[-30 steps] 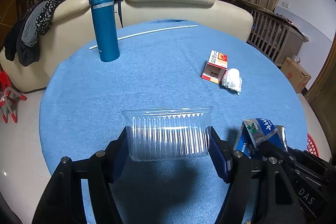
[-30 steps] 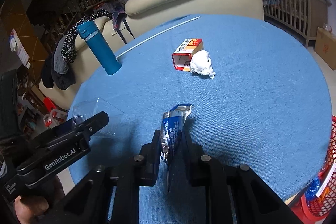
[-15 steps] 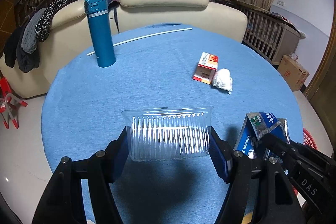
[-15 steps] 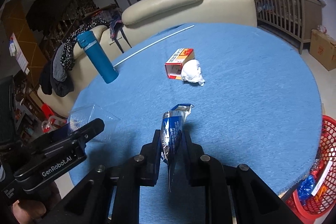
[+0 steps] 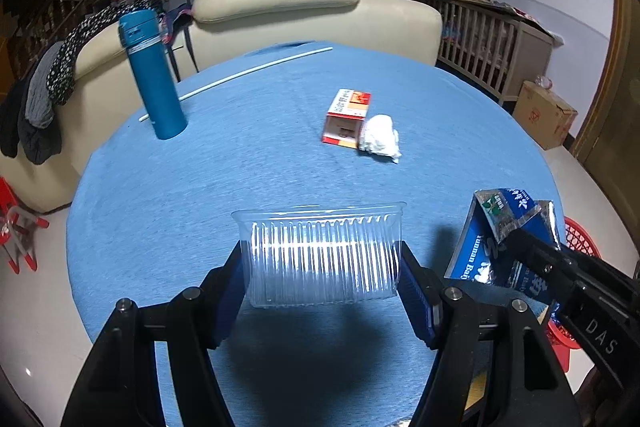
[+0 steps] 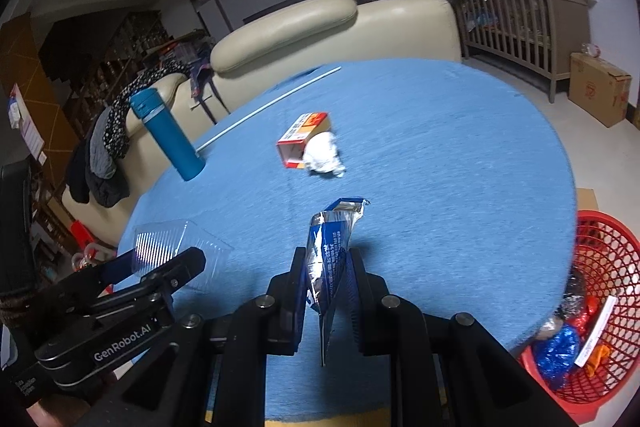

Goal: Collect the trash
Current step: 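Carry the blue wrapper and clear tray toward the red basket with both grippers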

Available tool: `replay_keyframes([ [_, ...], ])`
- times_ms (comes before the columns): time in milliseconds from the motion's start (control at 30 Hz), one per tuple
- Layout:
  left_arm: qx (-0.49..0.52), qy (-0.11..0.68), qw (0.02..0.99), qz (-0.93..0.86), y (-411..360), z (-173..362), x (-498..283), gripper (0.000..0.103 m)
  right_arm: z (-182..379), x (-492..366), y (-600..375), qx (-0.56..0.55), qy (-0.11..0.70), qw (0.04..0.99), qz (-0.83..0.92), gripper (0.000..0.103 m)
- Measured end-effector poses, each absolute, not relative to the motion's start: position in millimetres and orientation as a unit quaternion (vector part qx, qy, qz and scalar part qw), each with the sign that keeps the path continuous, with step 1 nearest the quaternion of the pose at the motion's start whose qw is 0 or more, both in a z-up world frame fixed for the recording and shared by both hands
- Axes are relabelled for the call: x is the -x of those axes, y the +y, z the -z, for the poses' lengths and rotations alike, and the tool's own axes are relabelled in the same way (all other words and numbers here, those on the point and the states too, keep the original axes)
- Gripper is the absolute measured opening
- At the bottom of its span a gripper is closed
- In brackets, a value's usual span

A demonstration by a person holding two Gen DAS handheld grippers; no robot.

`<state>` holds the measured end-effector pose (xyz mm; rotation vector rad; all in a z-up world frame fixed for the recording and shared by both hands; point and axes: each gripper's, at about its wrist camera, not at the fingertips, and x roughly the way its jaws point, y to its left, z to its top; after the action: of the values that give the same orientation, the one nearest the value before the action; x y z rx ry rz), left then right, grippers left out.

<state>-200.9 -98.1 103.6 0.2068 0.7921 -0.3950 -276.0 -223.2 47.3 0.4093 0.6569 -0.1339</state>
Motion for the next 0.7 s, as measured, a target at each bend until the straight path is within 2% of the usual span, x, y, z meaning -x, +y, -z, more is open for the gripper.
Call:
replay_keyframes([
  [700, -0.161, 0.367, 0.881, 0.251, -177, -107, 238, 0.071, -43, 333, -291, -0.203, 0.289, 0.921, 0.163, 0.020],
])
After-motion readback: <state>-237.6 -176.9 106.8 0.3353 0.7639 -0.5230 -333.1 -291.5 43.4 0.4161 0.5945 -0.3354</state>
